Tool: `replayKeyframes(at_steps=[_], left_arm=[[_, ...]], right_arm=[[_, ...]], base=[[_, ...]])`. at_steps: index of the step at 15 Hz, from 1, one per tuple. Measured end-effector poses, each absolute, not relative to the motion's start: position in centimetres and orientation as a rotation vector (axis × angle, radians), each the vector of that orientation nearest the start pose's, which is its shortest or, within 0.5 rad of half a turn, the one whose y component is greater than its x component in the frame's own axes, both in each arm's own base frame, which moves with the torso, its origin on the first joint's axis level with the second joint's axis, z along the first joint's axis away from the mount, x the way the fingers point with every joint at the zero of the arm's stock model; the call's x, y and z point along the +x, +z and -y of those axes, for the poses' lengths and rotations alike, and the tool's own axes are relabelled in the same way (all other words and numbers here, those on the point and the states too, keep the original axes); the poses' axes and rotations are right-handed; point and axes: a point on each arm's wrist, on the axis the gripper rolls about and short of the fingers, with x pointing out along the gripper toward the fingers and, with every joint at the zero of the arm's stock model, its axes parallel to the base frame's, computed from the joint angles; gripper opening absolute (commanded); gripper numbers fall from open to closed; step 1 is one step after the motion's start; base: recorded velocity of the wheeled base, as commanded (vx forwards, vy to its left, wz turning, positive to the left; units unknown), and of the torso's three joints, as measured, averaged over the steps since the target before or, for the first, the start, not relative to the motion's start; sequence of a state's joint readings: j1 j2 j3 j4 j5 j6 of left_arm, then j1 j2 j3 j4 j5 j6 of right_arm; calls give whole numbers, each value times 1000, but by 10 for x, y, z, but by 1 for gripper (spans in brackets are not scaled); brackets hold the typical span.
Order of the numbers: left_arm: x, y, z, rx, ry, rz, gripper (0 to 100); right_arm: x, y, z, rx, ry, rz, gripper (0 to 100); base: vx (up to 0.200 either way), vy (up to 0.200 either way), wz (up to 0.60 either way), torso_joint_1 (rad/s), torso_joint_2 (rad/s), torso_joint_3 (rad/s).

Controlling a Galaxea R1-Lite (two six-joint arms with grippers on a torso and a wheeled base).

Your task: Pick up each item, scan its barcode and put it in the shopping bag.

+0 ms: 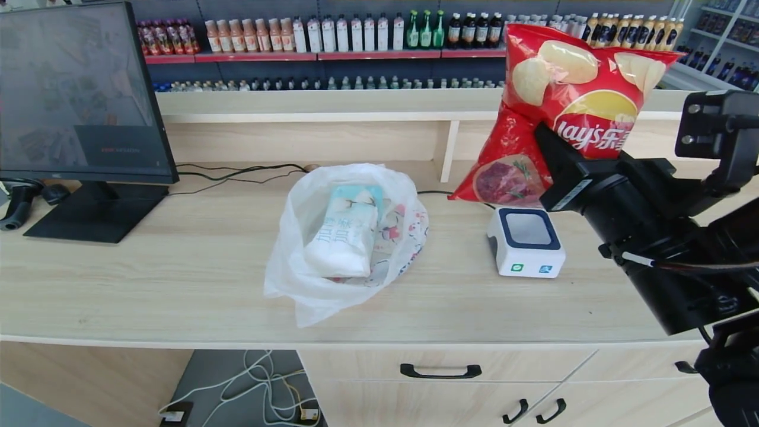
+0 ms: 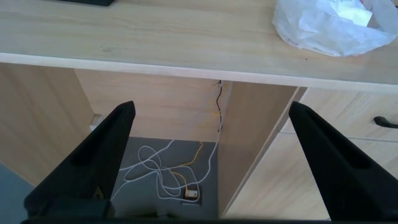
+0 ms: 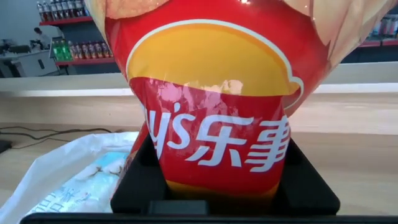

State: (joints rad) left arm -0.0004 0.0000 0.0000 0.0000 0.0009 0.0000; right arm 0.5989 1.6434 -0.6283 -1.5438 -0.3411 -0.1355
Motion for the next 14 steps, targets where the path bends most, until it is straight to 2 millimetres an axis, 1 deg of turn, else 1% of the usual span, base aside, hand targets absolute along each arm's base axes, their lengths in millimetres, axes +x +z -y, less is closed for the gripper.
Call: replayKeyframes(at_steps=[5, 8, 10, 11, 13, 14], left_arm=[[-23, 76, 0, 0, 0, 1, 100], [-23, 76, 0, 3, 0, 1, 100], [-23, 76, 0, 3, 1, 2, 100], [-23, 76, 0, 2, 0, 1, 100], [-23, 76, 0, 2, 0, 1, 100], [-23, 76, 0, 2, 0, 1, 100]], right_arm=[[225, 239, -145, 104, 224, 480, 0], [222, 234, -158, 107, 269, 463, 0], [219, 228, -172, 110, 320, 444, 0], [220, 227, -175, 111, 322, 440, 0], [226, 232, -184, 152, 327, 450, 0], [228, 231, -188, 175, 327, 446, 0]], base=[[0, 200, 0, 1, 0, 3], [0, 0, 0, 0, 0, 0], [0, 0, 0, 0, 0, 0], [200, 0, 0, 7, 2, 7], [200, 0, 0, -5, -5, 2], [0, 0, 0, 0, 0, 0]])
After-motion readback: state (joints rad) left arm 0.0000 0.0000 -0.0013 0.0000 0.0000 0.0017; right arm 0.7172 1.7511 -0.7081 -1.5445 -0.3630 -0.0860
